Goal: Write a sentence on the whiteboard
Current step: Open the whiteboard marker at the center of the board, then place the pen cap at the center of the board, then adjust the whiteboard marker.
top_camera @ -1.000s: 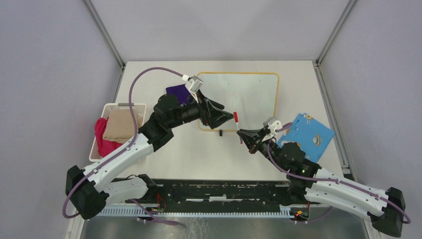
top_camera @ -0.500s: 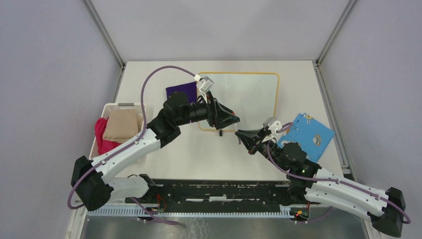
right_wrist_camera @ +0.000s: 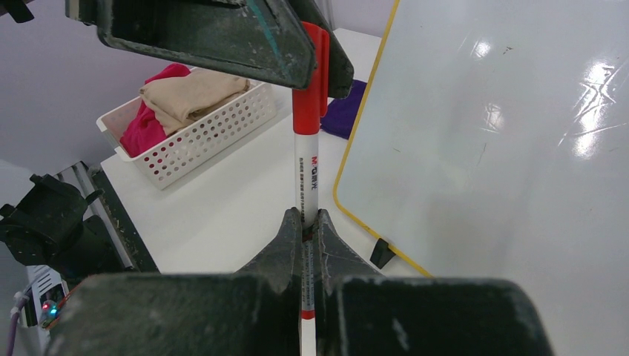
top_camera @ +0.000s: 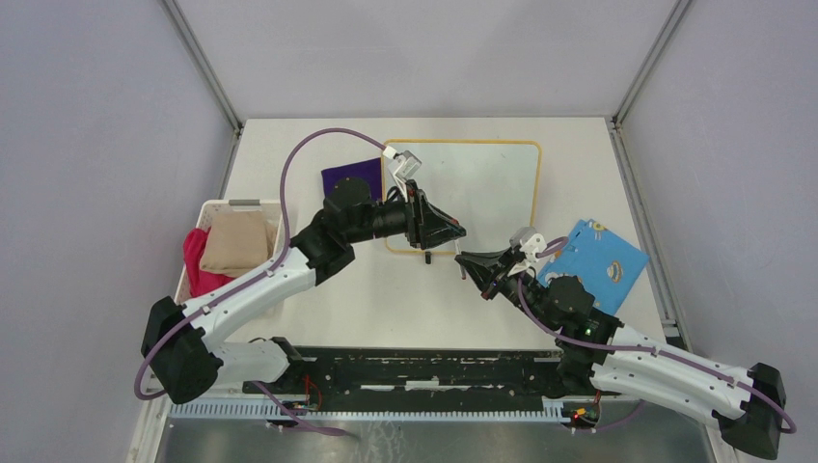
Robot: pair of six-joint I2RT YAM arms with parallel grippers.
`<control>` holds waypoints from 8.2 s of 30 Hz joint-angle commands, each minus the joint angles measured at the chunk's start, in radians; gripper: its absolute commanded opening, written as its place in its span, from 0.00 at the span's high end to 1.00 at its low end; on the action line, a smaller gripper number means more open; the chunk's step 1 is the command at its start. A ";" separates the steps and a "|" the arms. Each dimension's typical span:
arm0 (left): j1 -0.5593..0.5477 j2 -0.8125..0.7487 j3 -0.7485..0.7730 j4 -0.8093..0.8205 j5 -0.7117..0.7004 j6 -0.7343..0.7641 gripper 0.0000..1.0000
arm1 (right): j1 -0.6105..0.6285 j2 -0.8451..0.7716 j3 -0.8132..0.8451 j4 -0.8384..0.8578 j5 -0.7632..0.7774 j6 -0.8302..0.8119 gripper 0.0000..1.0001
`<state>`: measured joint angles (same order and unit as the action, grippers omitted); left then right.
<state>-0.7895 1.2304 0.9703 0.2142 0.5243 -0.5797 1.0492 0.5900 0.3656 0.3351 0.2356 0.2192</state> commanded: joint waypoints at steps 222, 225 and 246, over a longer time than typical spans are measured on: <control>0.099 -0.149 -0.122 0.093 0.351 0.162 0.09 | -0.002 0.155 0.412 -0.422 -0.277 -0.184 1.00; 0.098 -0.130 -0.112 0.070 0.338 0.170 0.16 | -0.002 0.168 0.427 -0.428 -0.299 -0.187 1.00; 0.080 -0.124 -0.110 0.093 0.388 0.162 0.48 | -0.001 0.168 0.415 -0.432 -0.319 -0.185 1.00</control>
<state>-0.6983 1.1252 0.8223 0.2668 0.8749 -0.4423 1.0485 0.7647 0.7490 -0.1307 -0.0689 0.0448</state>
